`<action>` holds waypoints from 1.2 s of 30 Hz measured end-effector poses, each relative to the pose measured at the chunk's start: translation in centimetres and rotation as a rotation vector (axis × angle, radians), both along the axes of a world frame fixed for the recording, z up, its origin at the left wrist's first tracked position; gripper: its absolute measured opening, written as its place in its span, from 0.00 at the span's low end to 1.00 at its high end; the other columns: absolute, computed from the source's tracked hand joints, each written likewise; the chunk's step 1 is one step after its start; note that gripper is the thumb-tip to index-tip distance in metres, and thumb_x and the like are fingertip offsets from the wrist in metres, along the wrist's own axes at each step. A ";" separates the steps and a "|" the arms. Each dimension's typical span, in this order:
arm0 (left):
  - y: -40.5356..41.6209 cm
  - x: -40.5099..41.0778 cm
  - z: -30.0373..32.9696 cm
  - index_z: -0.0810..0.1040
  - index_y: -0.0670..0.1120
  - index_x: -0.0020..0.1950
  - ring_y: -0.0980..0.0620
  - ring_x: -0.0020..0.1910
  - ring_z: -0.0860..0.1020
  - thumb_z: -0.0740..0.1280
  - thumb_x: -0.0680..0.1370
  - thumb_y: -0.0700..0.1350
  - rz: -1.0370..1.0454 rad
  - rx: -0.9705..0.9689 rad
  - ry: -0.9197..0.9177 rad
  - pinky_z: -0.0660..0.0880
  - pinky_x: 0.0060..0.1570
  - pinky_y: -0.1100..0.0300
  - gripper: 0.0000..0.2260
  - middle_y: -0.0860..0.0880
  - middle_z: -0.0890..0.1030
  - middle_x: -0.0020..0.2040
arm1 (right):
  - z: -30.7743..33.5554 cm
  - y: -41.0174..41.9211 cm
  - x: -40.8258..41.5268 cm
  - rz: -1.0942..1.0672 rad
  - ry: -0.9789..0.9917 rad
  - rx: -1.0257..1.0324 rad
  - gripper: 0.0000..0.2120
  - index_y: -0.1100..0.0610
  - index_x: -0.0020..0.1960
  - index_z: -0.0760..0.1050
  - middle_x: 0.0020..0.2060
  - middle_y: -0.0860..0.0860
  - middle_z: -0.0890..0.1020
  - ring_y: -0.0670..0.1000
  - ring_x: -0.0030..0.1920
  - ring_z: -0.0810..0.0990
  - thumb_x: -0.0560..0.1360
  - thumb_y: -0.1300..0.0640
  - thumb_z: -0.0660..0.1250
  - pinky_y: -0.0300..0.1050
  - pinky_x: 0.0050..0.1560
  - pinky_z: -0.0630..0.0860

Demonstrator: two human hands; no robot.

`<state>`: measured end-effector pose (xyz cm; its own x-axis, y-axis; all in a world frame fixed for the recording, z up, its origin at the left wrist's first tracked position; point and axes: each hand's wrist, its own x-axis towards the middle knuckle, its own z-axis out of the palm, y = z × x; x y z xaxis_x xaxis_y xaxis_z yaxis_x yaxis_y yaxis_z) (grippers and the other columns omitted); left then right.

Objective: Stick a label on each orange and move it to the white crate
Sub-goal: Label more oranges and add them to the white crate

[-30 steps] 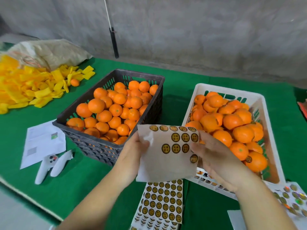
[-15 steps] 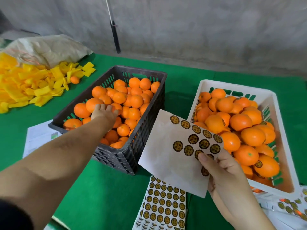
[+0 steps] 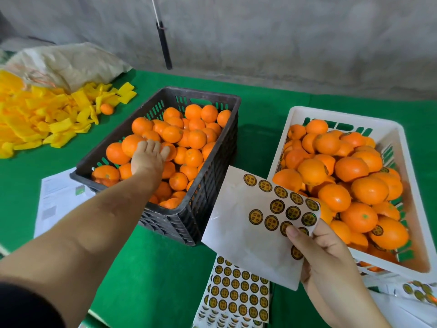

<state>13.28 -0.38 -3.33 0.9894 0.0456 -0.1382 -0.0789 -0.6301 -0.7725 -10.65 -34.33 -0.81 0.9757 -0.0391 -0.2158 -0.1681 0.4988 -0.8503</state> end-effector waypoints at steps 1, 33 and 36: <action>0.0 -0.2 0.4 0.53 0.49 0.80 0.42 0.75 0.62 0.67 0.80 0.55 0.024 -0.026 -0.021 0.62 0.70 0.51 0.34 0.43 0.63 0.75 | 0.0 -0.1 -0.1 0.002 0.002 -0.008 0.22 0.49 0.68 0.81 0.66 0.54 0.84 0.57 0.66 0.83 0.75 0.62 0.69 0.60 0.63 0.79; -12.0 -26.8 9.0 0.64 0.56 0.77 0.47 0.50 0.85 0.82 0.70 0.49 -0.187 -2.441 0.385 0.81 0.45 0.57 0.41 0.47 0.82 0.62 | 7.1 -0.2 -4.5 -0.193 -0.775 -1.357 0.09 0.55 0.52 0.87 0.49 0.47 0.85 0.48 0.50 0.81 0.78 0.52 0.71 0.41 0.50 0.75; -11.9 -27.2 9.3 0.62 0.56 0.78 0.42 0.55 0.84 0.82 0.70 0.46 -0.221 -2.446 0.446 0.81 0.49 0.56 0.42 0.45 0.81 0.63 | 7.7 -0.7 -4.6 -0.092 -0.688 -1.189 0.06 0.49 0.51 0.85 0.47 0.41 0.84 0.40 0.48 0.81 0.74 0.54 0.74 0.34 0.44 0.75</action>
<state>-13.87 -12.32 6.00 0.8702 -0.4757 0.1280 -0.1116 0.0627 0.9918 -15.29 -35.08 6.93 0.8551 0.0721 0.5134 0.4502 -0.5942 -0.6665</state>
